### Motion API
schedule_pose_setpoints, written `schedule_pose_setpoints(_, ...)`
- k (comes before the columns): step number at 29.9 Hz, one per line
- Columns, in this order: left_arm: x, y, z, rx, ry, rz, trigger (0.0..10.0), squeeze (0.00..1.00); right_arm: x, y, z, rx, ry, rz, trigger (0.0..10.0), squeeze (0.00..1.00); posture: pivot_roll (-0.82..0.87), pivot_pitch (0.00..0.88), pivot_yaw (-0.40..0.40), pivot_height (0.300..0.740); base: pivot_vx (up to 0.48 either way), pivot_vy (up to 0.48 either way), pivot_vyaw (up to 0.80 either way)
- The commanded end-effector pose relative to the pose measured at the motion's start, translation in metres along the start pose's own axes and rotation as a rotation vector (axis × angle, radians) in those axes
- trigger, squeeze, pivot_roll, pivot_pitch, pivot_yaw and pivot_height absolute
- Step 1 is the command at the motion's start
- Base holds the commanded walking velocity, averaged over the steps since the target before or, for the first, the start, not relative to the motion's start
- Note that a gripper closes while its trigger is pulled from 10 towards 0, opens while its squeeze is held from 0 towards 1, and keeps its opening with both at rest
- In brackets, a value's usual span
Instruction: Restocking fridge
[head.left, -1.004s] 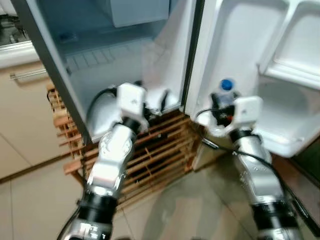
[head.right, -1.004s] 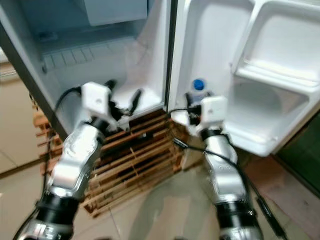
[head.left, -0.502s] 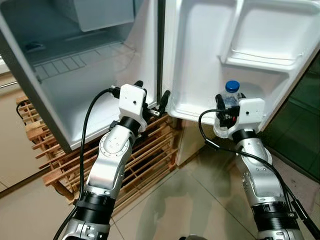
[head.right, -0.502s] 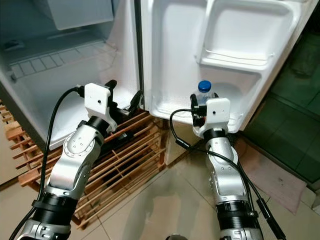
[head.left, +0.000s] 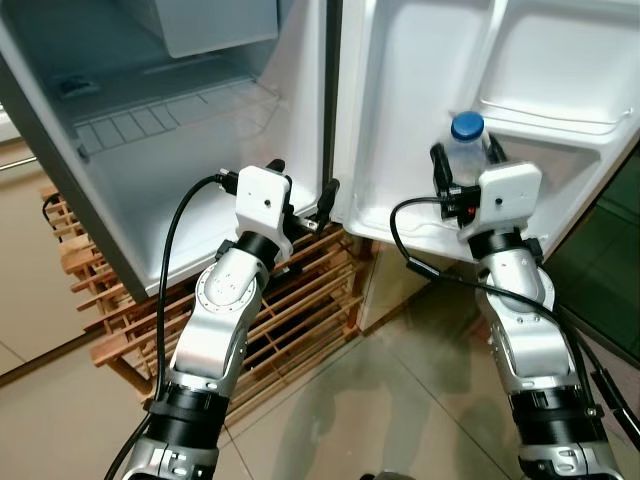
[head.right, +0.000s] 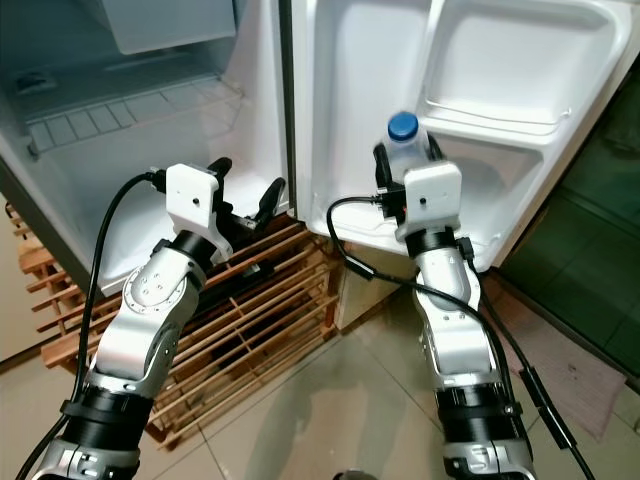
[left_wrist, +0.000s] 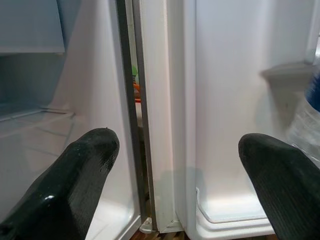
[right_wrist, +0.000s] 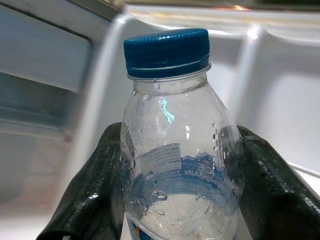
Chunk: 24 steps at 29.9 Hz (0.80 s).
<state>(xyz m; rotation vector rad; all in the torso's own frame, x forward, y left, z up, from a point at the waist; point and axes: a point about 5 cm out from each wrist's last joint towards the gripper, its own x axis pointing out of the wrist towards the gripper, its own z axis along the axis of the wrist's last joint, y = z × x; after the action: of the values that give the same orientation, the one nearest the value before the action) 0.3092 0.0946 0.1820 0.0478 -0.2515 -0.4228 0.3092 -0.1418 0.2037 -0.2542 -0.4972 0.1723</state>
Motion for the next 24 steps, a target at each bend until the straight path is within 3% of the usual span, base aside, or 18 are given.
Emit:
schedule_pose_setpoints(1, -0.002, -0.002, 0.000, -0.006, 0.005, -0.013, 10.0, 0.00, 0.003, 0.001, 0.012, -0.012, -0.060, 0.027, 10.0, 0.00, 0.01, 0.000, 0.013, 0.740, 0.000, 0.000, 0.00)
schedule_pose_setpoints(5, -0.003, -0.002, 0.000, -0.006, 0.009, -0.015, 10.0, 0.00, 0.002, 0.004, 0.011, -0.023, -0.060, 0.039, 10.0, 0.00, 0.01, 0.000, 0.015, 0.740, 0.000, 0.000, 0.00)
schedule_pose_setpoints(9, -0.003, -0.002, -0.002, -0.008, 0.014, -0.009, 10.0, 0.00, 0.001, 0.003, -0.010, -0.127, -0.033, 0.074, 10.0, 0.00, 0.01, 0.000, 0.027, 0.740, 0.000, 0.000, 0.00)
schedule_pose_setpoints(15, -0.005, -0.001, -0.002, -0.007, 0.017, 0.001, 10.0, 0.00, 0.003, 0.000, -0.019, -0.192, -0.023, 0.083, 10.0, 0.00, 0.02, 0.000, 0.037, 0.740, 0.000, 0.000, 0.00)
schedule_pose_setpoints(24, -0.020, 0.004, 0.000, 0.024, 0.049, -0.013, 10.0, 0.00, 0.008, -0.001, -0.024, -0.300, -0.059, 0.064, 10.0, 0.00, 0.07, 0.010, 0.110, 0.740, 0.000, 0.000, 0.00)
